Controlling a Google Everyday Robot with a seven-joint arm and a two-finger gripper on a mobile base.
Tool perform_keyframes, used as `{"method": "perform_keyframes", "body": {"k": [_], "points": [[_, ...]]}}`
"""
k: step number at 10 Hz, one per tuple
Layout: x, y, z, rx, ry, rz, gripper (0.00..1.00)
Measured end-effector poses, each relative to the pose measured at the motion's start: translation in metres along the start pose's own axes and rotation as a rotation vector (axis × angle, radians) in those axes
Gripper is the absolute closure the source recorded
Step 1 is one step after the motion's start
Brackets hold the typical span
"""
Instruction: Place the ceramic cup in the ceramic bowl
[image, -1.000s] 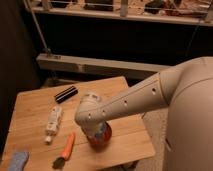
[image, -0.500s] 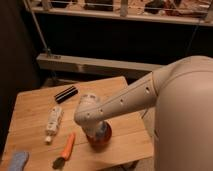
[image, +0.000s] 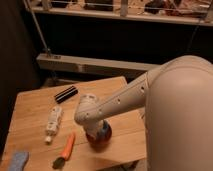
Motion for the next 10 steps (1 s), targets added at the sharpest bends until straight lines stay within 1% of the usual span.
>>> {"method": "perform_keyframes", "body": {"k": [1,2,6,7,8,9,10], "points": [[-0.003,0.0,0.0,0.001,-0.002,0.003,0.21],[-0.004,-0.001,0.0,0.002,-0.002,0.005,0.2],[-0.007,-0.004,0.001,0.007,0.009,0.015,0.2],[-0.011,-0.002,-0.003,0.002,0.009,0.02,0.2],[-0.014,-0.003,-0.006,0.005,0.005,0.018,0.2],[-0.019,-0.004,-0.015,-0.004,-0.005,0.035,0.2],[-0.03,-0.001,-0.032,-0.025,-0.033,0.05,0.2]]}}
